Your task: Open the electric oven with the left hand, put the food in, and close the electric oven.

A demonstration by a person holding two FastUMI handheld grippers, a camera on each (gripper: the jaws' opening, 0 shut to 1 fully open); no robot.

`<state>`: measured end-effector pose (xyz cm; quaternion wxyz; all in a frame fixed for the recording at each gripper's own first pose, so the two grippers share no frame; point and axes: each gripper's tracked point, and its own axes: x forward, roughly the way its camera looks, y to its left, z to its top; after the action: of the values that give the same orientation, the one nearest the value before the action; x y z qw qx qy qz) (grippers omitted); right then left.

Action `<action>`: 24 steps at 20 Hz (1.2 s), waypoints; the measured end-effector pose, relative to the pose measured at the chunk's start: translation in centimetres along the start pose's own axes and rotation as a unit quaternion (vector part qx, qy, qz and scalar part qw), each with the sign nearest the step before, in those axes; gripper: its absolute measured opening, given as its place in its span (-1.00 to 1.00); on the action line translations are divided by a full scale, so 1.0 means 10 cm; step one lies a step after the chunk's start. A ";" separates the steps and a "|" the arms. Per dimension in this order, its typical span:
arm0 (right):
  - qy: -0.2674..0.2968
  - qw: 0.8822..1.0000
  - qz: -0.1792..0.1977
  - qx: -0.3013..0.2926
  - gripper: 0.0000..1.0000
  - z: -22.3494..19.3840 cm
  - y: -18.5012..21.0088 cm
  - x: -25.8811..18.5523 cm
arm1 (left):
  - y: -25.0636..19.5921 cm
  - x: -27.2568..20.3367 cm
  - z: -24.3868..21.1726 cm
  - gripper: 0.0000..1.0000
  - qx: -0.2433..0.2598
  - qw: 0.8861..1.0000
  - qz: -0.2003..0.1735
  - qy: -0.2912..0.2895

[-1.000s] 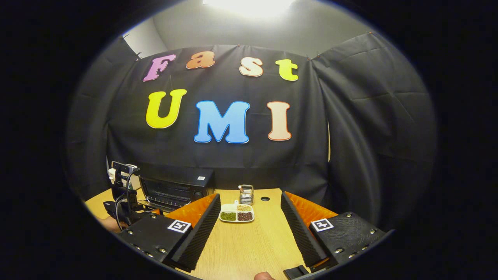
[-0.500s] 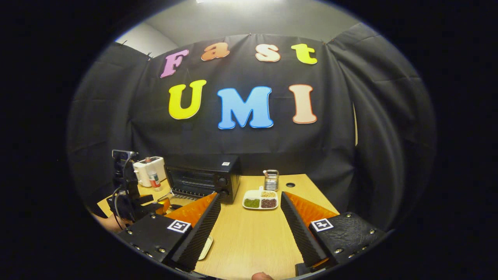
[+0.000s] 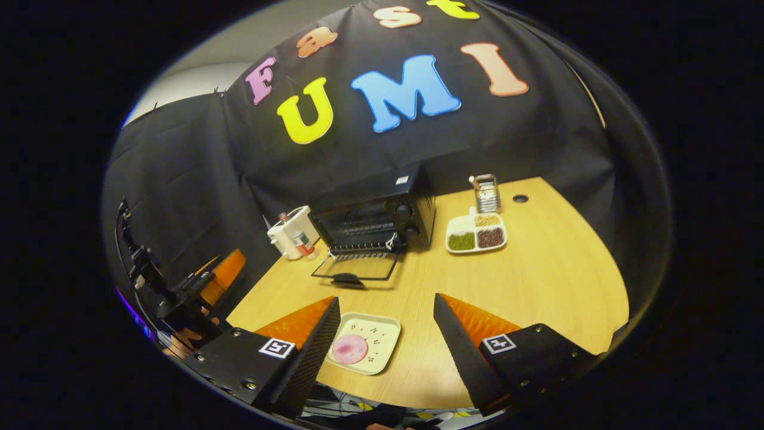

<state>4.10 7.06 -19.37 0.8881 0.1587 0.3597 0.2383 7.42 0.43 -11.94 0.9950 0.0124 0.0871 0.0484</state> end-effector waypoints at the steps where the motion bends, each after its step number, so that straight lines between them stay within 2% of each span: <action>1: 0.019 1.000 0.015 0.016 0.97 -0.05 0.03 0.04 | 0.05 -0.07 0.06 0.94 0.002 1.000 0.003 -0.006; 4: 0.081 0.994 0.052 0.058 0.96 -0.24 0.13 0.23 | 0.17 -0.27 0.26 0.94 0.017 0.999 0.013 -0.030; 5: 0.101 0.991 0.059 0.072 0.97 -0.30 0.13 0.29 | 0.21 -0.33 0.30 1.00 0.019 0.999 0.016 -0.037; 6: 0.121 0.987 0.067 0.085 0.97 -0.37 0.16 0.34 | 0.24 -0.38 0.35 0.93 0.017 0.999 0.018 -0.042; 7: 0.140 0.982 0.077 0.101 0.97 -0.43 0.18 0.40 | 0.26 -0.43 0.38 1.00 0.013 0.999 0.018 -0.046; 11: 0.204 0.963 0.095 0.149 0.95 -0.67 0.24 0.65 | 0.43 -0.45 0.39 1.00 0.010 0.998 0.031 -0.050; 13: 0.231 0.956 0.092 0.158 0.92 -0.81 0.21 0.76 | 0.51 -0.44 0.41 0.93 0.006 0.998 0.039 -0.051; 15: 0.255 0.948 0.090 0.168 0.92 -0.92 0.19 0.86 | 0.61 -0.45 0.42 0.93 0.006 0.997 0.050 -0.052; 16: 0.263 0.945 0.086 0.172 0.93 -0.99 0.17 0.91 | 0.68 -0.46 0.41 1.00 0.008 0.997 0.058 -0.052; 17: 0.275 0.943 0.078 0.172 0.92 -1.06 0.13 0.96 | 0.73 -0.45 0.39 0.94 0.010 0.997 0.062 -0.051; 22: 0.315 0.935 0.048 0.154 0.92 -1.38 -0.03 1.11 | 0.94 -0.45 0.34 1.00 0.007 0.996 0.083 -0.040; 23: 0.322 0.933 0.045 0.154 0.92 -1.41 -0.05 1.14 | 0.97 -0.45 0.32 0.93 0.005 0.995 0.087 -0.039; 24: 0.329 0.931 0.039 0.153 0.77 -1.48 -0.06 1.20 | 1.00 -0.46 0.33 0.93 0.005 0.995 0.090 -0.037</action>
<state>1.23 14.63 -36.66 0.6749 0.2196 0.6573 0.2535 2.51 9.86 -7.60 0.9890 0.0273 0.0485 0.1370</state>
